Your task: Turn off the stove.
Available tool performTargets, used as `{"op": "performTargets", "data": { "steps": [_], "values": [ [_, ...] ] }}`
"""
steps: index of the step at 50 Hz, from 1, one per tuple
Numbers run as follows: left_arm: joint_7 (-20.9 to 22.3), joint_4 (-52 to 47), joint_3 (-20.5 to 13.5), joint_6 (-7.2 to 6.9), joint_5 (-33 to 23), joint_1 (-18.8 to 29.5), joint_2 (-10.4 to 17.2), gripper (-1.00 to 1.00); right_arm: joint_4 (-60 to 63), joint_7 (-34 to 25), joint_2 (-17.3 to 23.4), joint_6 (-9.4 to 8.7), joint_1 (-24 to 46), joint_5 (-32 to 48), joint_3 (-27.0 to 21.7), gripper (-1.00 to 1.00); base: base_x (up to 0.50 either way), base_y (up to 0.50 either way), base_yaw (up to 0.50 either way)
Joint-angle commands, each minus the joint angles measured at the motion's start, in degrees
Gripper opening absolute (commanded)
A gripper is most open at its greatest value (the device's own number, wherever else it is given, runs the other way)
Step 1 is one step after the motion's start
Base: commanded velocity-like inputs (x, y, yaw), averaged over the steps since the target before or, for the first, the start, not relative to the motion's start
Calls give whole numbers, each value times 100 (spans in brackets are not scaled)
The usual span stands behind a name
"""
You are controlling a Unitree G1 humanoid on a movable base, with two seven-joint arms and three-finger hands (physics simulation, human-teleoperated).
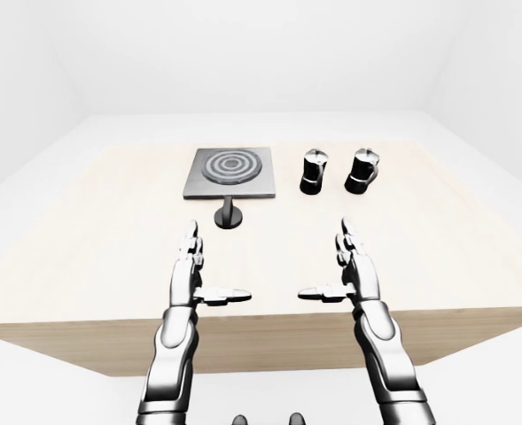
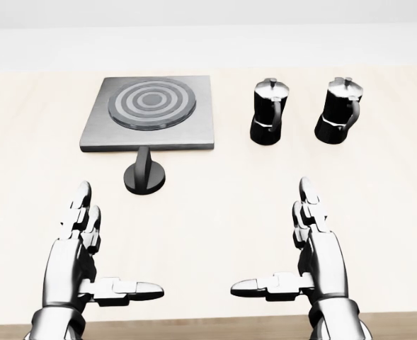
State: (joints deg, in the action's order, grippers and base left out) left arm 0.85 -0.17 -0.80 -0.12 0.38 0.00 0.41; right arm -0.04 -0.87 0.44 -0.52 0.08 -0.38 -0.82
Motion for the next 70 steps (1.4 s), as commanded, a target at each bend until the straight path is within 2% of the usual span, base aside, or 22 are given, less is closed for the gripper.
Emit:
{"op": "performTargets", "data": {
  "steps": [1, 22, 37, 50, 53, 61, 64, 67, 70],
  "values": [
    [131, -12, -122, -12, 54, 15, 61, 100, -6, -160, 63, -96, -1, -82, -129, 100, 0, 0, 0],
    [141, -4, -139, 16, 73, -15, 64, 100, -12, -199, 61, -85, -28, -99, -128, 100, 0, 0, 0],
    [136, -13, -140, 9, 81, -24, 63, 100, 181, -340, 46, -166, -89, -219, -98, 100, 0, 0, 0],
    [142, -48, -152, -5, 95, -45, 67, 100, 210, -322, 36, -159, -99, -223, -84, 100, 37, 41, 0],
    [145, -101, -150, -45, 99, -47, 67, 100, 230, -326, 33, -174, -105, -226, -72, 100, 40, 42, 0],
    [153, -78, -166, -27, 112, -46, 72, 100, 248, -296, 30, -191, -102, -217, -75, 100, 40, 42, 0],
    [161, -92, -162, -27, 112, -61, 72, 100, 265, -313, 43, -117, -114, -125, -13, 100, 36, 32, 0],
    [160, -96, -161, -29, 105, -64, 70, 100, 224, -199, 14, -218, -74, -105, -45, 100, 0, 0, 0],
    [164, -108, -156, -26, 100, -74, 69, 100, 209, -183, 26, -196, -72, -100, -52, 100, 0, 0, 0]
  ]
}}
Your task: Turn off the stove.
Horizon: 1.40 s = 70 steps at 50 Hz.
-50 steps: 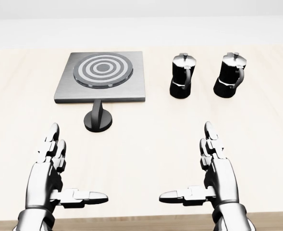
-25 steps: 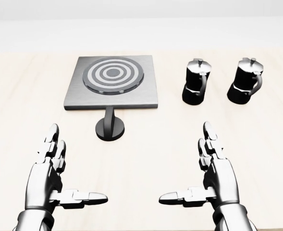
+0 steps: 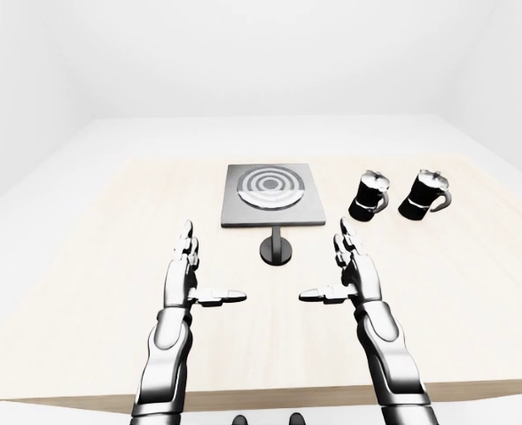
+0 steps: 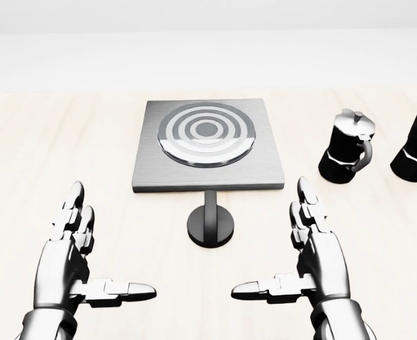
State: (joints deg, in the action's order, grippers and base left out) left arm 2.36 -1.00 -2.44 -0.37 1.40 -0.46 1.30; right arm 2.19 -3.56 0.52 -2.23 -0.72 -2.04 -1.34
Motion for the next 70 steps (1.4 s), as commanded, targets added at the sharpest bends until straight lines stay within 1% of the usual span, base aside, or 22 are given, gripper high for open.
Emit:
{"op": "performTargets", "data": {
  "steps": [1, 4, 5, 7, 15, 20, 23, 25, 27, 31, 34, 46, 49, 52, 53, 59, 62, 63, 64, 66, 68, 70],
  "values": [
    [10, -4, 7, 12, -5, -20, -22, 100, 7, 80, 19, -38, 4, 44, -14, 100, 0, 0, 0],
    [12, -32, 17, -5, -5, -24, -26, 100, 13, 87, 22, -34, 0, 38, -24, 100, 0, 0, 0],
    [15, -31, 26, 7, -11, -35, -29, 100, 19, 61, 18, 3, -15, 8, -23, 100, 0, 0, 0],
    [19, -27, 28, 10, -11, -40, -29, 100, 48, 19, 30, -34, -24, -3, -13, 100, 0, 0, 0],
    [22, -36, 19, -5, -4, -34, -25, 100, 8, 34, 22, -23, -16, -2, -23, 100, 0, 0, 0],
    [21, -52, 17, -17, 4, -42, -28, 100, 80, 2, 19, -113, -37, -44, -12, 100, 0, 0, 0],
    [26, -82, 17, -42, 11, -41, -27, 100, 57, -9, 14, -48, -40, -40, -2, 100, 0, 0, 0],
    [31, -86, 20, -39, 11, -50, -27, 100, 73, 41, 19, -94, -31, 12, -1, 100, 0, 0, 0],
    [32, -76, 20, -29, 9, -50, -28, 100, 73, 44, 14, -65, -33, 8, -2, 100, 0, 0, 0],
    [31, -88, 23, -38, 13, -53, -30, 100, -16, -41, 49, -277, 6, 201, 140, 100, 0, 0, 0],
    [31, -98, 28, -41, 8, -56, -32, 100, -93, 25, 57, -277, 70, 484, 202, 100, 0, 0, 0],
    [37, -205, 47, -117, 5, -65, -38, 100, 60, -294, 27, -277, 227, 670, 332, 100, 0, 0, 0],
    [39, -261, 34, -164, 25, -54, -35, 100, 170, -299, -12, -277, 305, 680, 352, 100, 0, 0, 0],
    [45, -237, 35, -139, 23, -58, -35, 100, 135, -335, -17, -277, 329, 695, 376, 100, 0, 0, 0],
    [51, -242, 26, -152, 34, -50, -30, 100, 240, -441, -3, -277, 397, 722, 443, 100, 0, 0, 0],
    [54, -262, 33, -160, 34, -56, -34, 100, 275, -535, -32, -277, 526, 790, 472, 100, 0, 0, 0],
    [58, -270, 37, -168, 32, -51, -34, 100, 182, -542, -45, -277, 561, 803, 474, 100, 0, 0, 0],
    [60, -436, 35, -226, 70, -123, -47, 100, -835, -327, -267, -277, 872, 1028, 751, 100, 0, 0, 0],
    [60, -469, 36, -244, 76, -134, -47, 100, -970, -317, -289, -277, 909, 1031, 751, 100, 0, 0, 0],
    [57, -470, 32, -245, 80, -134, -48, 100, -978, -313, -296, -277, 915, 1044, 749, 100, 0, 0, 0],
    [60, -429, 38, -207, 75, -140, -49, 100, -979, -335, -294, -277, 936, 1079, 761, 100, 0, 0, 0],
    [63, -461, 43, -228, 77, -150, -48, 100, -998, -347, -293, -277, 953, 1114, 765, 100, 0, 0, 0]
  ]
}}
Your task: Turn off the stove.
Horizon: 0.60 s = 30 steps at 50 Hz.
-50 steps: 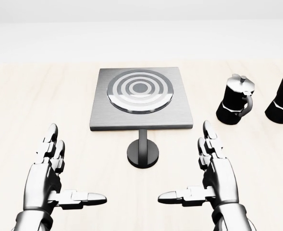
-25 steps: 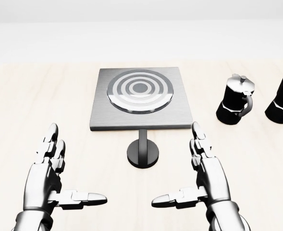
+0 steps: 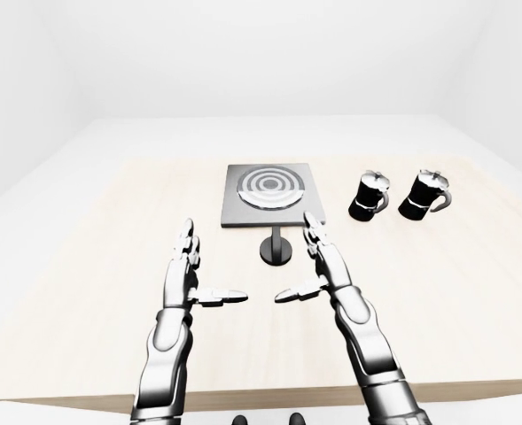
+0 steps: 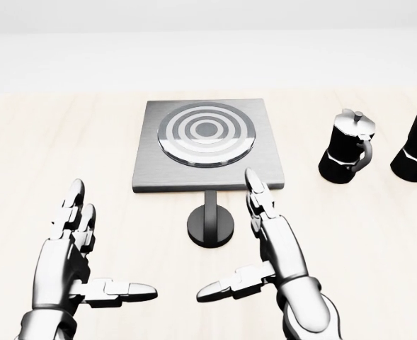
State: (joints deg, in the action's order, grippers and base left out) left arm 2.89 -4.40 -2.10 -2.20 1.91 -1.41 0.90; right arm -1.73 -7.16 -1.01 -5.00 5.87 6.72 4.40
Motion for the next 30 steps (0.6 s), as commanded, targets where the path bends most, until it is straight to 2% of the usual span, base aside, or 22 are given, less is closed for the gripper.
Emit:
{"op": "performTargets", "data": {
  "steps": [1, 18, 21, 24, 30],
  "values": [
    [10, -135, 7, -57, 30, -56, -8, 100, -607, 15, -148, 0, 308, 237, 181, 100, 0, 0, 0],
    [13, -78, -13, -17, 41, -44, -1, 100, -770, -1, -190, 0, 373, 299, 212, 100, 0, 0, 0],
    [12, -124, -24, -61, 54, -35, 3, 100, -796, 4, -196, 0, 406, 286, 197, 100, 0, 0, 0],
    [18, -88, -29, -22, 52, -44, 6, 100, -829, 4, -200, 0, 413, 283, 201, 100, 0, 0, 0],
    [15, -110, -30, -46, 57, -36, 4, 100, -901, -7, -222, 0, 427, 299, 234, 100, 0, 0, 0]
  ]
}}
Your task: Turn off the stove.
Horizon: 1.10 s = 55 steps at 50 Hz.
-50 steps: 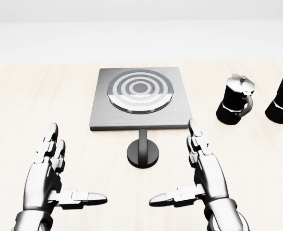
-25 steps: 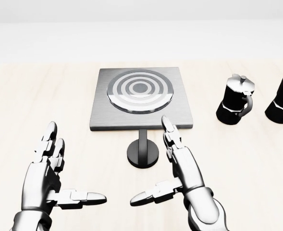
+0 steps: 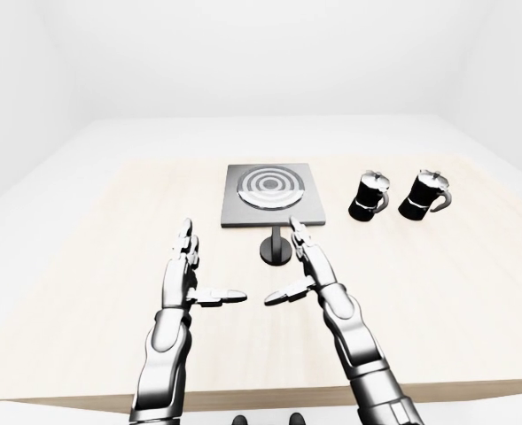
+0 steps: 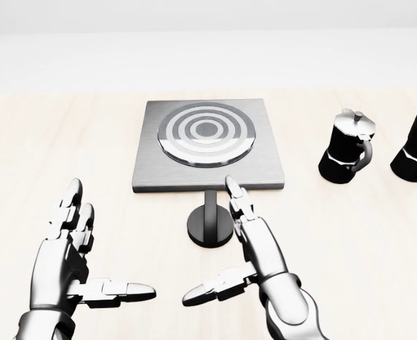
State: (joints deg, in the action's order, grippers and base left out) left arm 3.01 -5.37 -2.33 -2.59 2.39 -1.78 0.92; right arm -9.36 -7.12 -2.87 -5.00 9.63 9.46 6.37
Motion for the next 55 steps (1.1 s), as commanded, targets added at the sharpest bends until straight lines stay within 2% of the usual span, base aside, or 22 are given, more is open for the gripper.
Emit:
{"op": "performTargets", "data": {
  "steps": [1, 7, 16, 36, 40, 50, 55],
  "values": [
    [5, -25, -1, -11, 10, -6, -1, 100, -168, -17, -45, 0, 63, 12, 33, 100, 0, 0, 0],
    [5, 29, -4, 35, 8, -8, -2, 100, -252, -38, -73, 0, 102, 36, 66, 100, 0, 0, 0],
    [-4, -45, -6, -7, 17, -23, -3, 100, -484, -46, -151, 0, 159, 112, 164, 100, 0, 0, 0],
    [7, -35, 3, 17, 15, -48, -6, 100, -378, -64, -270, 0, 120, 207, 305, 100, 0, 0, 0],
    [12, -76, -4, -40, 43, -43, -8, 100, -307, -73, -277, 0, 112, 204, 318, 100, 0, 0, 0],
    [17, -58, -13, -36, 54, -26, -1, 100, -257, -91, -272, 0, 156, 192, 310, 100, 0, 0, 0],
    [21, -100, -19, -78, 65, -17, 3, 100, -479, -67, -247, 0, 260, 178, 241, 100, 0, 0, 0]
  ]
}}
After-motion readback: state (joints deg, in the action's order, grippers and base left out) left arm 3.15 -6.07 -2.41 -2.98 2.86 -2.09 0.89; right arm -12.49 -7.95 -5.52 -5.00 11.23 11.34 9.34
